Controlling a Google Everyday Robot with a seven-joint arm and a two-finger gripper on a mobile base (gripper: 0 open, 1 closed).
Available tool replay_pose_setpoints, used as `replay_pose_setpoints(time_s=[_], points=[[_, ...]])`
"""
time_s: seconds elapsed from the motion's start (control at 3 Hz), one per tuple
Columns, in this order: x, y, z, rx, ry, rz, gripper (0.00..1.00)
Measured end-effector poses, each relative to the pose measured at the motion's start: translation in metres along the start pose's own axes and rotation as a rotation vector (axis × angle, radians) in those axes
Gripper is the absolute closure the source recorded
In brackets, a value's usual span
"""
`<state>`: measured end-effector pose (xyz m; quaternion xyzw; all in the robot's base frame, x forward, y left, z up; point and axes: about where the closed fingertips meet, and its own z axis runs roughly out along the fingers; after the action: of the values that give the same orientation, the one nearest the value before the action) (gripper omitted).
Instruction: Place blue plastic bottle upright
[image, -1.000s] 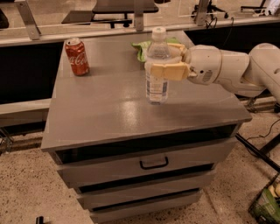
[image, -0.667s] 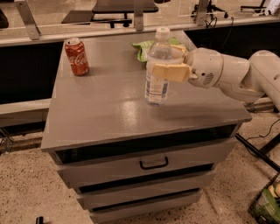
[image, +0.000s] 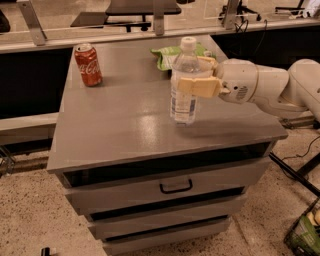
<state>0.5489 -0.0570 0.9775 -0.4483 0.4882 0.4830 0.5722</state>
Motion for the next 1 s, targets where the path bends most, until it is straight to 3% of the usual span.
replay_pose_setpoints(time_s=[0.33, 0.67, 1.0], points=[[0.0210, 0.0018, -0.0042, -0.034, -0.035, 0.006, 0.77], [0.0302, 0.0058, -0.0041, -0.086, -0.040, -0.032, 0.54], [0.0299, 0.0072, -0.0018, -0.094, -0.040, -0.034, 0.31]])
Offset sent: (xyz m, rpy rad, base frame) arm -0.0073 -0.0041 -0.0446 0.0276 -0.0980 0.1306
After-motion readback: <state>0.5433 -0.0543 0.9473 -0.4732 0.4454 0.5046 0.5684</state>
